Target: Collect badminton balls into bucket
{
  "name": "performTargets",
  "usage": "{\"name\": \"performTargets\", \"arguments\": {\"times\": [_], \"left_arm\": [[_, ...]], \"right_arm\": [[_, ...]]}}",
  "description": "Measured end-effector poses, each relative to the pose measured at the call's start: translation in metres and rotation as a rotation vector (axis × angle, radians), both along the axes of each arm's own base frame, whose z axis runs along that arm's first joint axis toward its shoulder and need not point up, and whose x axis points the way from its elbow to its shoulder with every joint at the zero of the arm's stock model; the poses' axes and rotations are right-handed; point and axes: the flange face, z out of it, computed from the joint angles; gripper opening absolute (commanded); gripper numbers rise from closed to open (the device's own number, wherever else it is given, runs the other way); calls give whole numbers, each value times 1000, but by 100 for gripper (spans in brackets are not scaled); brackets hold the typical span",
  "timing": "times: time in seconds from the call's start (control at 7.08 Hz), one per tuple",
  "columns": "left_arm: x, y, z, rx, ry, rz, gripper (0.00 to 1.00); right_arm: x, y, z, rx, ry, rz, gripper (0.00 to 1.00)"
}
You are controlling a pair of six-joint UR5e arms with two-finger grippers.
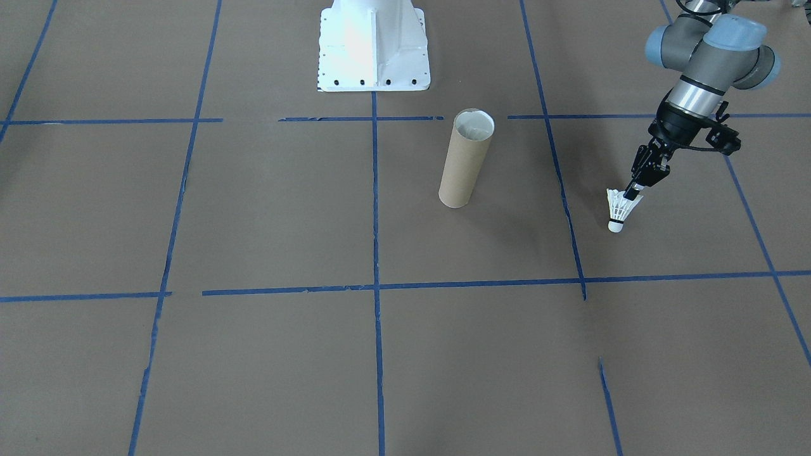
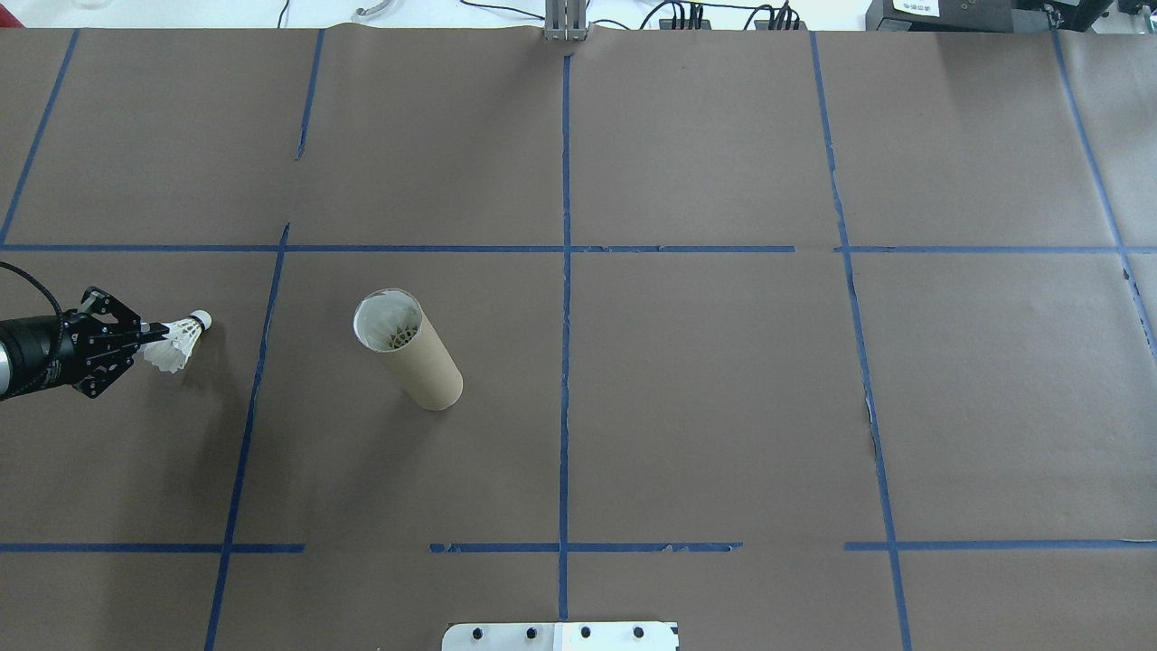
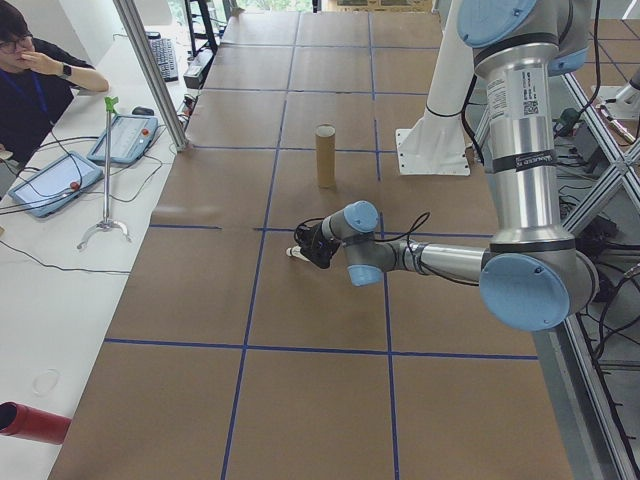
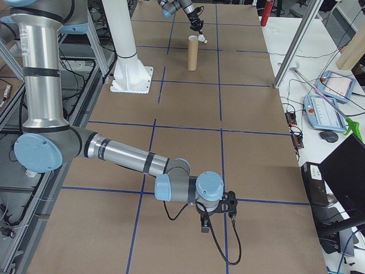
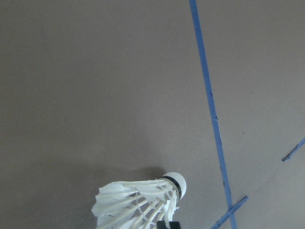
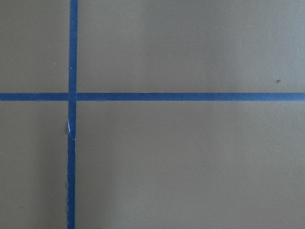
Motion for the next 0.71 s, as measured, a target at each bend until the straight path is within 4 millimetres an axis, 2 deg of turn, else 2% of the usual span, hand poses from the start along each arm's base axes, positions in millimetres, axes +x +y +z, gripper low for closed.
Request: {"name": "performTargets", "arguments": {"times": [0.28, 0.57, 0.71], "left_arm": [[-5, 7, -5, 146, -70, 212, 0], [-12, 4, -4, 328, -254, 423, 0], [-16, 5, -10, 401, -332, 507, 0]], "right_arm": [[0, 0, 0, 0, 0, 0, 100], [0, 0, 0, 0, 0, 1, 100], [0, 0, 0, 0, 0, 0, 100]]}}
